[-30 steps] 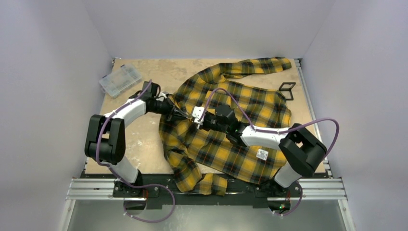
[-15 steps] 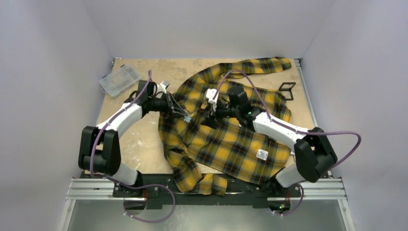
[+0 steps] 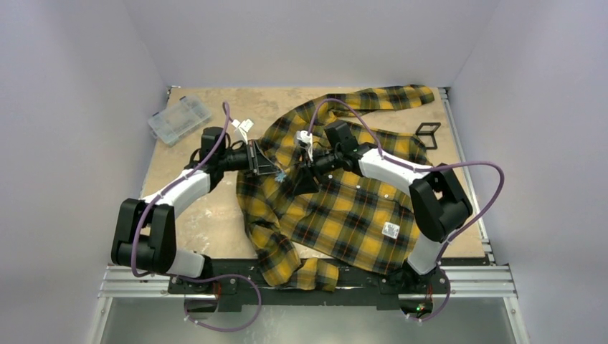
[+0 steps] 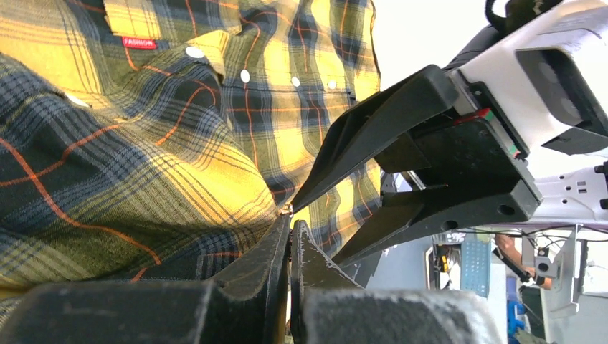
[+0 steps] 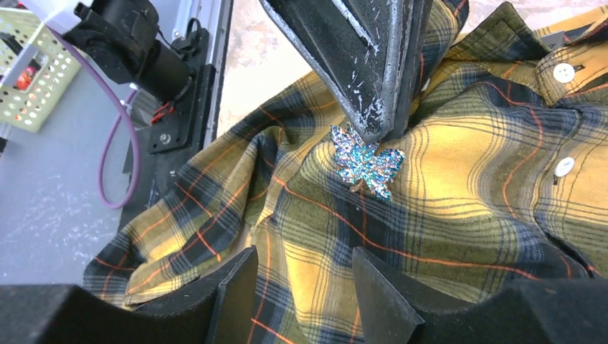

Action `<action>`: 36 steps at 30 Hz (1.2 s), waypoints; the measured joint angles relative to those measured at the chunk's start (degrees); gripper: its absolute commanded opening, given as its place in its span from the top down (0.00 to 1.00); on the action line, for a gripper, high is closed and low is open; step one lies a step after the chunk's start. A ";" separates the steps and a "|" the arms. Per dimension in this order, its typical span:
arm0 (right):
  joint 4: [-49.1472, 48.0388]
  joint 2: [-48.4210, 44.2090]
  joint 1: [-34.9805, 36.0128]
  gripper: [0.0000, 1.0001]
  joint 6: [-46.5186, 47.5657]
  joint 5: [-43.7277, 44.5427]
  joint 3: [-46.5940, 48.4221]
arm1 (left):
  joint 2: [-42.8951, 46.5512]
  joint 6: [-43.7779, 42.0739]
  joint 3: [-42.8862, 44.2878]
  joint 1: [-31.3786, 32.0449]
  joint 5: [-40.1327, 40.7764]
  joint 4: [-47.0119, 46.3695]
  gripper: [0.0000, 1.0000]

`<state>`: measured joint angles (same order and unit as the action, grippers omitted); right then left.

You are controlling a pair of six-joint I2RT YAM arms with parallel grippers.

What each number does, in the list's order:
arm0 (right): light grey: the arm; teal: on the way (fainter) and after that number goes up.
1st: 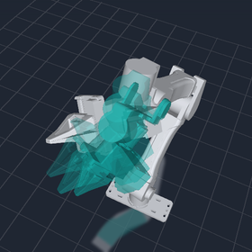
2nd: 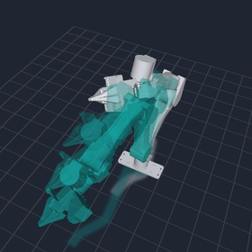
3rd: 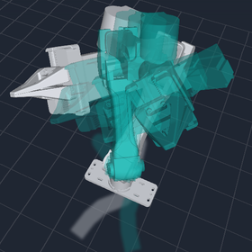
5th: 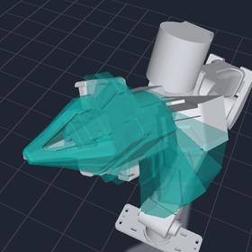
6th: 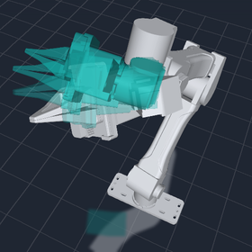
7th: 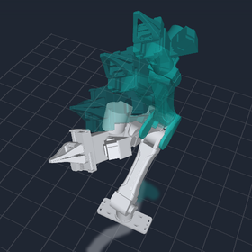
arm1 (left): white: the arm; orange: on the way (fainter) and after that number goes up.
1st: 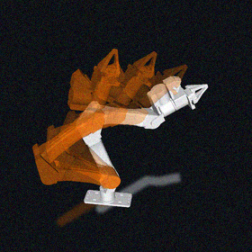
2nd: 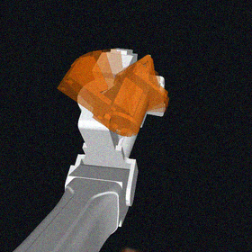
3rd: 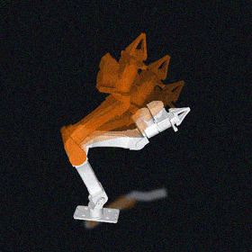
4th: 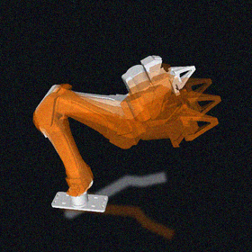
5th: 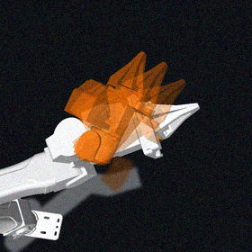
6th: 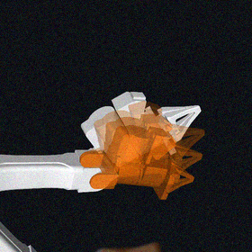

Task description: Remove the brooch from the garment

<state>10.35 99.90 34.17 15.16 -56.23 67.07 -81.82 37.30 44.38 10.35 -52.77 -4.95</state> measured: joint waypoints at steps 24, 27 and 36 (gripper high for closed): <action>-9.16 2.80 0.94 0.53 -9.33 -3.32 1.18 | 0.00 0.92 -0.11 1.86 -3.26 -9.33 1.00; -9.09 2.91 0.92 0.52 -9.73 -3.56 1.22 | 0.00 0.79 -0.11 2.01 -3.21 -9.33 1.00; -6.88 2.99 -0.24 0.63 -8.17 -4.33 1.66 | 0.00 0.02 -0.11 2.23 -4.11 -9.11 1.00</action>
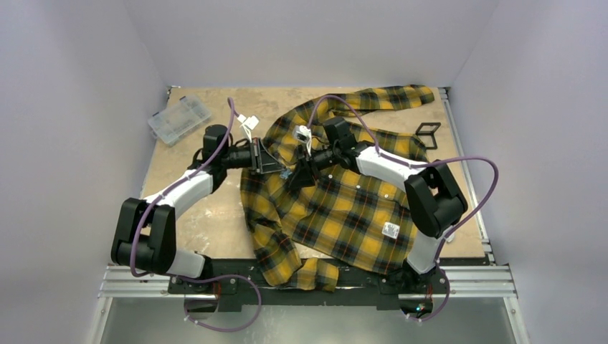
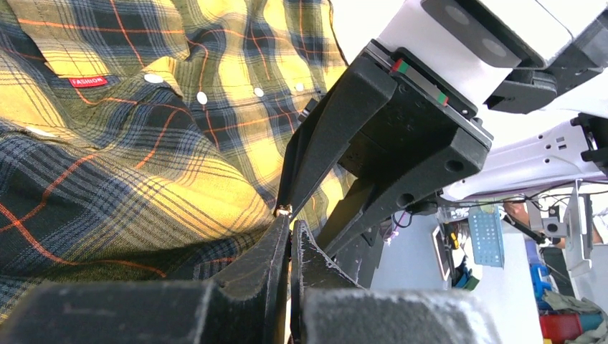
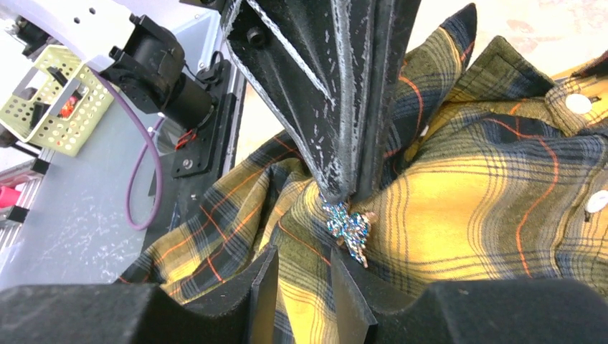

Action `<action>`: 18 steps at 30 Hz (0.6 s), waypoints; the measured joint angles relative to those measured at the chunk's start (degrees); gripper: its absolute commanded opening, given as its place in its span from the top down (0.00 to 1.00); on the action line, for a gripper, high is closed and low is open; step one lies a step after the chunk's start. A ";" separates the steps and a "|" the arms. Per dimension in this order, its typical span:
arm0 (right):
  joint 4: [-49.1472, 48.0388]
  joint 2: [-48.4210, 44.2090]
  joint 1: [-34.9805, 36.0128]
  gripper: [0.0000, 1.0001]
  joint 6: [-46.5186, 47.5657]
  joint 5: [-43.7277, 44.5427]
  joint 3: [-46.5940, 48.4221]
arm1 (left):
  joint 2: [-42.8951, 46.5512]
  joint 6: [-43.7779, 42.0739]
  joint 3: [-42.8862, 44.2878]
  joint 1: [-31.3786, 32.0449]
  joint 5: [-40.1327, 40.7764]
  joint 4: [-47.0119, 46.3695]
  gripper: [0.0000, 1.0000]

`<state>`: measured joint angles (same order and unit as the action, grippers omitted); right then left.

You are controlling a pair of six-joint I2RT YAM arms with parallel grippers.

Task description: Remove the brooch from the garment

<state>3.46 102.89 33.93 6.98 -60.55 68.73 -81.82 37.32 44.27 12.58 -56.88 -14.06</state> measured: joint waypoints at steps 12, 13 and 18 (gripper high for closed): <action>2.27 0.02 -1.27 0.58 3.32 -0.02 0.48 | 0.87 -0.52 -0.02 0.83 -2.49 0.98 1.00; 1.84 0.02 -1.27 0.58 2.93 -0.02 0.57 | 0.90 -0.59 -0.02 0.87 -2.56 1.16 1.00; 0.28 0.02 -1.22 0.68 1.57 -0.13 1.49 | 0.90 -1.20 -0.02 1.01 -2.51 1.95 1.00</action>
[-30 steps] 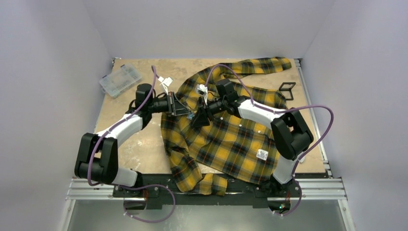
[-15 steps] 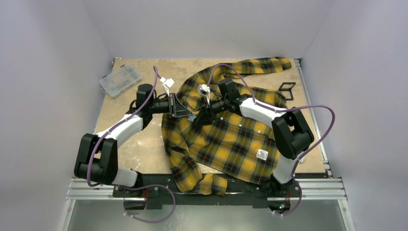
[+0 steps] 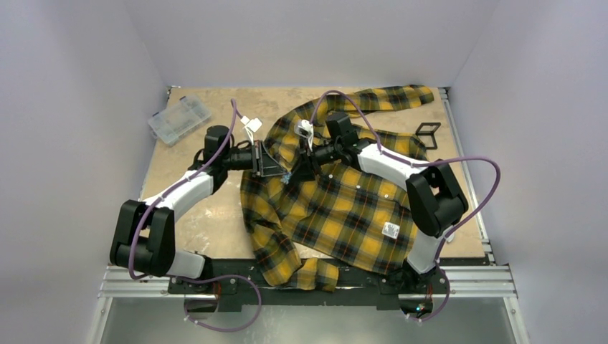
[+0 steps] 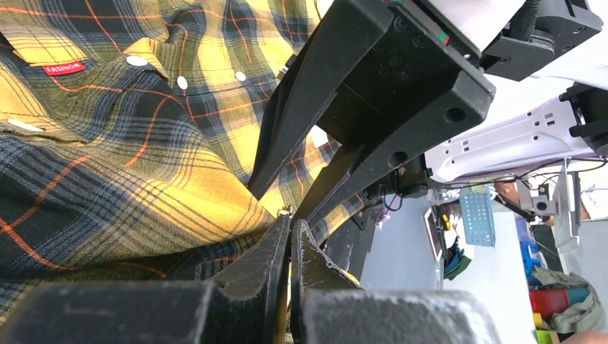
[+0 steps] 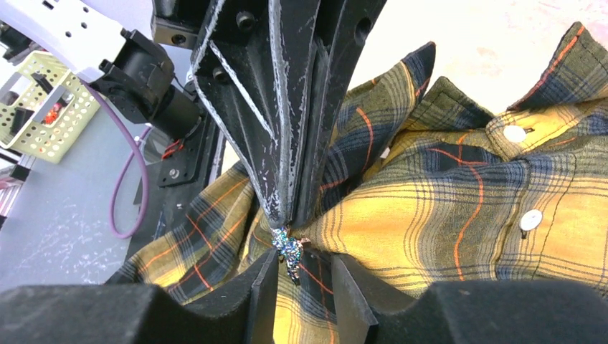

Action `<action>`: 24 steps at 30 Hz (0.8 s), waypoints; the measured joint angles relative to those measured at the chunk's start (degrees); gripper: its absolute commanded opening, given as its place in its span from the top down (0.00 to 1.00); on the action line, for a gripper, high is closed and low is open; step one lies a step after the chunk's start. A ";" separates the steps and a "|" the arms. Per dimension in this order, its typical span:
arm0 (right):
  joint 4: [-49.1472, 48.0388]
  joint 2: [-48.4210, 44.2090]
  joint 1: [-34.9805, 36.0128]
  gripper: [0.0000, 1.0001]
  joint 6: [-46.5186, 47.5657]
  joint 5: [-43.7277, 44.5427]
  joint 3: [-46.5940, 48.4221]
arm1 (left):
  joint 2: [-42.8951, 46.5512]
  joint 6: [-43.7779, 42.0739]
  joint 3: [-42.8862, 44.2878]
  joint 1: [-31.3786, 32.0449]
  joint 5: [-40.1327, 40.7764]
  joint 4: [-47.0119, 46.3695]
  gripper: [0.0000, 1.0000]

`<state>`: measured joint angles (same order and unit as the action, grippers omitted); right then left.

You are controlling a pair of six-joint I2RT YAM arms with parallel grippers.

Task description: Remove the brooch from the garment

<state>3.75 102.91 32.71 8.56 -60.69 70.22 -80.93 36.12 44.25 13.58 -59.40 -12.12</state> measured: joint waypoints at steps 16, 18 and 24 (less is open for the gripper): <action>1.95 -1.05 0.39 1.00 5.73 1.31 -0.28 | -0.04 -2.64 0.35 0.35 1.88 1.49 0.54; 0.52 -2.69 0.42 1.00 5.99 4.04 -2.05 | 0.74 -4.39 0.90 0.33 2.97 3.56 0.41; -5.49 -10.47 1.95 1.00 10.10 13.22 -9.31 | 6.36 -8.83 4.94 0.33 8.37 15.63 0.29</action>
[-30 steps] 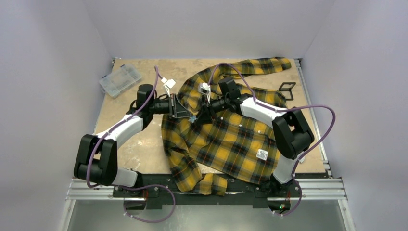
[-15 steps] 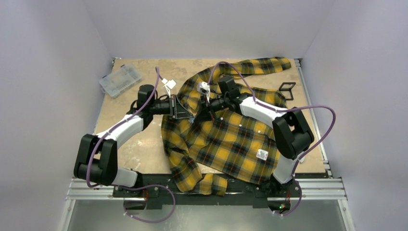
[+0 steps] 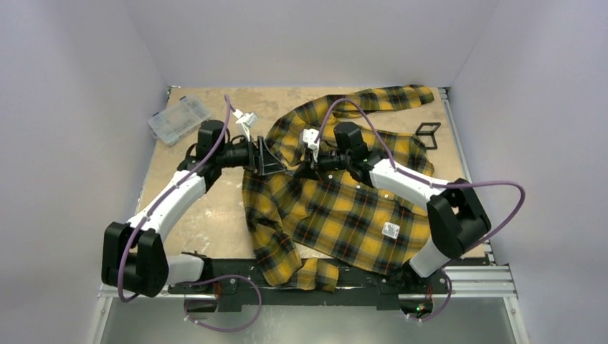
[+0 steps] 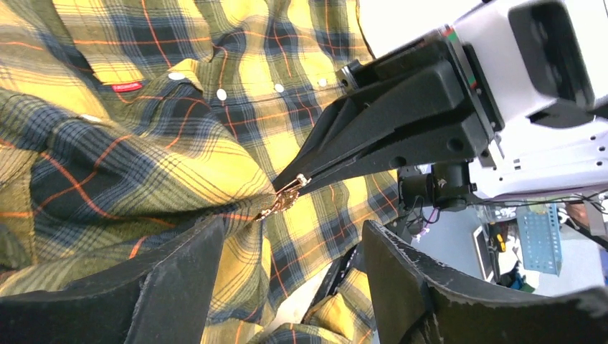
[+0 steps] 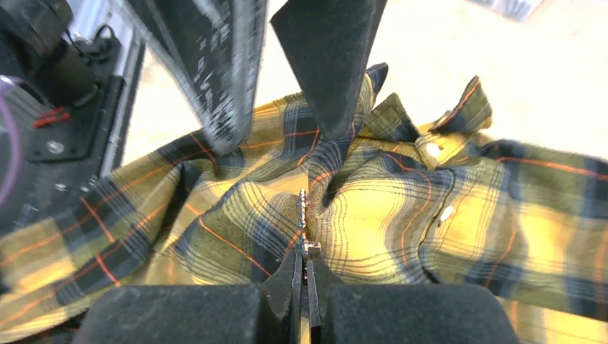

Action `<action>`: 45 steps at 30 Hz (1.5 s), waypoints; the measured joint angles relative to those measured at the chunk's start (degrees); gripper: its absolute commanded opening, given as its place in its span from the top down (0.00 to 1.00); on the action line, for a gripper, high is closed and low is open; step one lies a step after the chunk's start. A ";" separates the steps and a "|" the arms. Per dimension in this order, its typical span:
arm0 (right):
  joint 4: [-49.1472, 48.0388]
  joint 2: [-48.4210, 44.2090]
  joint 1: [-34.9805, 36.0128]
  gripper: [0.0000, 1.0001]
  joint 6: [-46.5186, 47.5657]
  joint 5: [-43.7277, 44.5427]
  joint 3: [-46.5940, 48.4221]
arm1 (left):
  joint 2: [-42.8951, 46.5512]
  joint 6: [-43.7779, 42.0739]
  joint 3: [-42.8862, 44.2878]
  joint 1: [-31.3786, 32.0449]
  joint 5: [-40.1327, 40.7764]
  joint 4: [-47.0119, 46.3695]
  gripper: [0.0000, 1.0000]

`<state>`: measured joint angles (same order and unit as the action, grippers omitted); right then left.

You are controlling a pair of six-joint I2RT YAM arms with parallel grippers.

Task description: Remove the brooch from the garment

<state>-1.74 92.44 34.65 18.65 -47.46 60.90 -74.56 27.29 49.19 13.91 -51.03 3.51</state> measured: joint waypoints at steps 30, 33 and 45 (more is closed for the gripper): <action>-40.68 -13.86 9.88 1.00 35.15 12.04 -29.03 | 23.74 -73.61 -9.35 15.78 5.70 16.72 0.56; -40.79 -15.08 10.40 1.00 35.56 12.00 -29.03 | 23.61 -75.01 -9.66 17.59 7.56 14.67 0.60; -37.38 -17.27 10.73 1.00 36.26 12.46 -28.74 | 23.08 -76.37 -11.13 19.17 11.39 8.76 0.70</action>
<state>-39.11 75.18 45.39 54.92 -35.00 32.16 -51.48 -49.08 38.06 33.08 -39.64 12.27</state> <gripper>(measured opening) 0.015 0.286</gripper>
